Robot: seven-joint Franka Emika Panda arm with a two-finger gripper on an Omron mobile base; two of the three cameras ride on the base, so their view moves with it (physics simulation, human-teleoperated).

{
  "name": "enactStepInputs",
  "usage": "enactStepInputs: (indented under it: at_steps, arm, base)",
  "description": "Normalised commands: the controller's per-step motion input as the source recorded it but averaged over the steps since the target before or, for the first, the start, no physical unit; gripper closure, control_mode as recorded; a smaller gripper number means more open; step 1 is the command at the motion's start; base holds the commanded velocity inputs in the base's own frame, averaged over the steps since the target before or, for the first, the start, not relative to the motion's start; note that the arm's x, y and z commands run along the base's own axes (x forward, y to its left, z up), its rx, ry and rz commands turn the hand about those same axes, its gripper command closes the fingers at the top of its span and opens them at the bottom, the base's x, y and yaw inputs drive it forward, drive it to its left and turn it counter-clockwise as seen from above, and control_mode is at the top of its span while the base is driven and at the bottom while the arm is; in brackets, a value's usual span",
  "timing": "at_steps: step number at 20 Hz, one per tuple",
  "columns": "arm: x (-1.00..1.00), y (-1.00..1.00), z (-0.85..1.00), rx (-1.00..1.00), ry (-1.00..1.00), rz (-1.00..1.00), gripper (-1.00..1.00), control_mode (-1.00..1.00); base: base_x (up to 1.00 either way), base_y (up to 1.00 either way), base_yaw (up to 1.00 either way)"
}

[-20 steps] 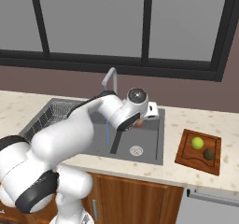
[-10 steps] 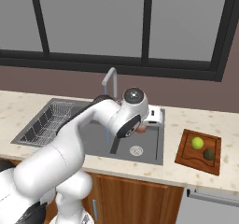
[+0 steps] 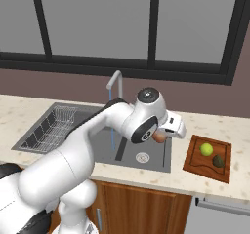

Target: Pick the peach, pear, kiwi from the sink and place them on the cutting board to airdry. Then turn off the sink faucet.

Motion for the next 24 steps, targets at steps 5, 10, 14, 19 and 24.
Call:
enactStepInputs:
  at_steps: [5,10,14,19,24]
  arm:
    - [-0.18,-0.57,0.18,0.02,0.04,-0.19,1.00,-1.00]
    - [-0.11,-0.34,0.00,0.00,0.00,-0.04,1.00,-1.00]
    - [0.00,-0.20,-0.08,0.00,-0.02,0.00,1.00,-1.00]
    - [0.00,-0.23,-0.16,0.00,-0.01,0.00,1.00,-1.00]
    - [0.00,-0.28,-0.20,0.00,0.00,0.00,1.00,-1.00]
  base:
    - [0.00,0.00,0.00]
    - [0.00,0.00,0.00]
    - [0.00,0.00,0.00]
    - [0.00,0.00,0.00]
    - [0.00,0.00,0.00]
